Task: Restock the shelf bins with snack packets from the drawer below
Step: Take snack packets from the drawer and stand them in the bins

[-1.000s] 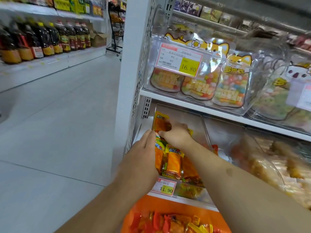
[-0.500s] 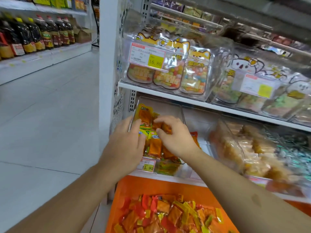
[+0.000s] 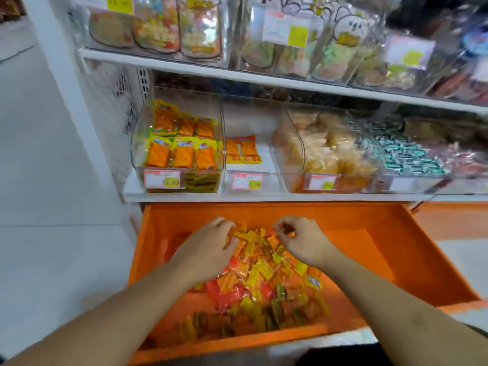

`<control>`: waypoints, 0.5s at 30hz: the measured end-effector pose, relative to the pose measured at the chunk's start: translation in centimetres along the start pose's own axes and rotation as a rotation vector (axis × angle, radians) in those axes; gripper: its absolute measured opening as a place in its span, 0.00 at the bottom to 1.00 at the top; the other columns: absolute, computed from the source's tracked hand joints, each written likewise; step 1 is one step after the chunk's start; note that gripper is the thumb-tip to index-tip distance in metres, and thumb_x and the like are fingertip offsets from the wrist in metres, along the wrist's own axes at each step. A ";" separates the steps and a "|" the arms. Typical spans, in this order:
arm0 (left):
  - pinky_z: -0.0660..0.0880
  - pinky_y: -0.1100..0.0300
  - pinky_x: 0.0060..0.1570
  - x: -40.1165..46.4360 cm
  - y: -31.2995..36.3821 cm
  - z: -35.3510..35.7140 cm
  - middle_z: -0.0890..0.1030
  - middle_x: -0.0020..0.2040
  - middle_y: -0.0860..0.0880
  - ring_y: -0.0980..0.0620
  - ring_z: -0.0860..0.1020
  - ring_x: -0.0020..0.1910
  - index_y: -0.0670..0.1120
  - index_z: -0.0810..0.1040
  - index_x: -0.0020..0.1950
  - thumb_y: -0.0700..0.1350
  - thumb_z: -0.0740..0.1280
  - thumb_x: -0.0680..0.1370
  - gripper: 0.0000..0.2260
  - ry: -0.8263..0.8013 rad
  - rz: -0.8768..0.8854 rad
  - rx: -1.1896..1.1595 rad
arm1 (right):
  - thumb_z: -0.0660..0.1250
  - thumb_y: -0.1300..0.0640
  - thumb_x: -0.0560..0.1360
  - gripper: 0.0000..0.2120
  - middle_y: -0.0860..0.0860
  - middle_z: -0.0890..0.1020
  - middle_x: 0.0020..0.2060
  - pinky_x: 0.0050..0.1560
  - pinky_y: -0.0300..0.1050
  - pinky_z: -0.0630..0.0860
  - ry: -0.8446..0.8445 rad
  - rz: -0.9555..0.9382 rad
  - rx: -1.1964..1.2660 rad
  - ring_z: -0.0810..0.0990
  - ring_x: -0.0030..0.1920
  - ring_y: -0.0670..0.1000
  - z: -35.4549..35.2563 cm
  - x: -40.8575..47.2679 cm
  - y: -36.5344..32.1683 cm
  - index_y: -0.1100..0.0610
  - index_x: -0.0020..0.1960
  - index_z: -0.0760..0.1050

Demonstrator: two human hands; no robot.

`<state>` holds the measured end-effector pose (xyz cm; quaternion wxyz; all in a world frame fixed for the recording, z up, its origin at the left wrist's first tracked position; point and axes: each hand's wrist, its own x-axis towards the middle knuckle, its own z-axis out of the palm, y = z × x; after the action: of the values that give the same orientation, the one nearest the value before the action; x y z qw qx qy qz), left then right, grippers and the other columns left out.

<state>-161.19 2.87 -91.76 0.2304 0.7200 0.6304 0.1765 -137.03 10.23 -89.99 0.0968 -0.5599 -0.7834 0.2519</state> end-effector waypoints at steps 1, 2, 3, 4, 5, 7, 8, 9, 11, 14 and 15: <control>0.71 0.55 0.68 -0.1 -0.3 1.7 0.73 0.69 0.51 0.50 0.74 0.68 0.48 0.73 0.73 0.54 0.60 0.85 0.18 -0.041 -0.019 0.006 | 0.69 0.59 0.79 0.04 0.50 0.86 0.48 0.46 0.43 0.73 -0.064 0.061 -0.048 0.83 0.50 0.52 0.6 -0.3 1.9 0.53 0.51 0.81; 0.70 0.54 0.69 -0.1 -0.6 3.3 0.74 0.70 0.50 0.50 0.74 0.69 0.48 0.73 0.72 0.53 0.61 0.84 0.18 -0.085 -0.041 0.016 | 0.69 0.59 0.79 0.06 0.51 0.85 0.51 0.47 0.43 0.73 -0.128 0.114 -0.093 0.83 0.52 0.54 1.2 -0.4 3.7 0.54 0.55 0.80; 0.70 0.53 0.70 -0.1 -1.0 5.0 0.74 0.70 0.50 0.49 0.74 0.69 0.48 0.73 0.73 0.53 0.62 0.84 0.19 -0.133 -0.060 0.028 | 0.68 0.60 0.78 0.10 0.52 0.85 0.55 0.48 0.44 0.74 -0.178 0.156 -0.127 0.83 0.55 0.56 2.0 -0.4 5.6 0.54 0.58 0.80; 0.71 0.53 0.70 -0.2 -1.4 6.5 0.73 0.71 0.50 0.49 0.74 0.70 0.48 0.72 0.73 0.53 0.62 0.83 0.20 -0.180 -0.078 0.039 | 0.68 0.60 0.77 0.13 0.53 0.84 0.57 0.51 0.47 0.77 -0.214 0.187 -0.152 0.82 0.57 0.58 2.7 -0.2 7.3 0.54 0.62 0.79; 0.71 0.53 0.70 -0.1 -1.8 8.0 0.73 0.71 0.51 0.50 0.73 0.70 0.49 0.71 0.74 0.53 0.62 0.83 0.20 -0.226 -0.098 0.044 | 0.67 0.59 0.77 0.16 0.54 0.84 0.59 0.53 0.50 0.78 -0.243 0.217 -0.171 0.82 0.59 0.59 3.5 0.0 9.0 0.54 0.64 0.78; 0.71 0.54 0.69 0.2 -2.3 10.6 0.73 0.72 0.53 0.50 0.73 0.71 0.52 0.70 0.75 0.53 0.63 0.83 0.20 -0.293 -0.129 0.041 | 0.67 0.59 0.76 0.21 0.56 0.84 0.59 0.56 0.53 0.80 -0.297 0.277 -0.203 0.82 0.60 0.61 5.1 0.8 12.1 0.56 0.69 0.74; 0.71 0.54 0.68 0.5 -2.5 11.9 0.72 0.72 0.53 0.50 0.72 0.71 0.52 0.70 0.74 0.53 0.63 0.83 0.20 -0.316 -0.140 0.037 | 0.67 0.59 0.76 0.24 0.57 0.84 0.59 0.56 0.54 0.80 -0.326 0.314 -0.210 0.82 0.60 0.62 5.9 1.4 13.6 0.57 0.71 0.72; 0.71 0.54 0.68 1.0 -2.7 13.2 0.72 0.72 0.53 0.50 0.72 0.71 0.52 0.70 0.74 0.53 0.63 0.82 0.20 -0.331 -0.146 0.028 | 0.67 0.59 0.76 0.26 0.58 0.84 0.60 0.56 0.55 0.80 -0.343 0.355 -0.207 0.82 0.60 0.62 6.8 2.0 15.1 0.58 0.73 0.71; 0.70 0.56 0.70 1.9 -3.2 15.7 0.72 0.73 0.53 0.51 0.72 0.72 0.52 0.70 0.74 0.53 0.64 0.82 0.21 -0.356 -0.149 0.011 | 0.69 0.55 0.77 0.28 0.58 0.82 0.64 0.58 0.53 0.80 -0.334 0.430 -0.178 0.81 0.63 0.62 8.4 3.4 17.6 0.57 0.76 0.68; 0.67 0.59 0.72 2.9 -4.0 18.8 0.72 0.74 0.54 0.53 0.70 0.74 0.52 0.71 0.75 0.53 0.65 0.82 0.21 -0.368 -0.168 -0.015 | 0.71 0.46 0.77 0.32 0.59 0.81 0.67 0.58 0.51 0.78 -0.262 0.495 -0.102 0.80 0.64 0.63 10.7 5.9 20.7 0.55 0.78 0.67; 0.66 0.59 0.72 3.1 -4.3 19.6 0.73 0.74 0.53 0.53 0.70 0.74 0.53 0.71 0.75 0.53 0.65 0.82 0.21 -0.377 -0.169 -0.018 | 0.71 0.44 0.76 0.34 0.59 0.81 0.65 0.56 0.51 0.78 -0.240 0.513 -0.090 0.81 0.63 0.63 11.6 6.7 21.8 0.54 0.78 0.68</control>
<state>-153.66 4.27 -110.57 0.3648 0.6827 0.6326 0.0244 -126.37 18.49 -111.71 -0.0883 -0.7097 -0.6324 0.2978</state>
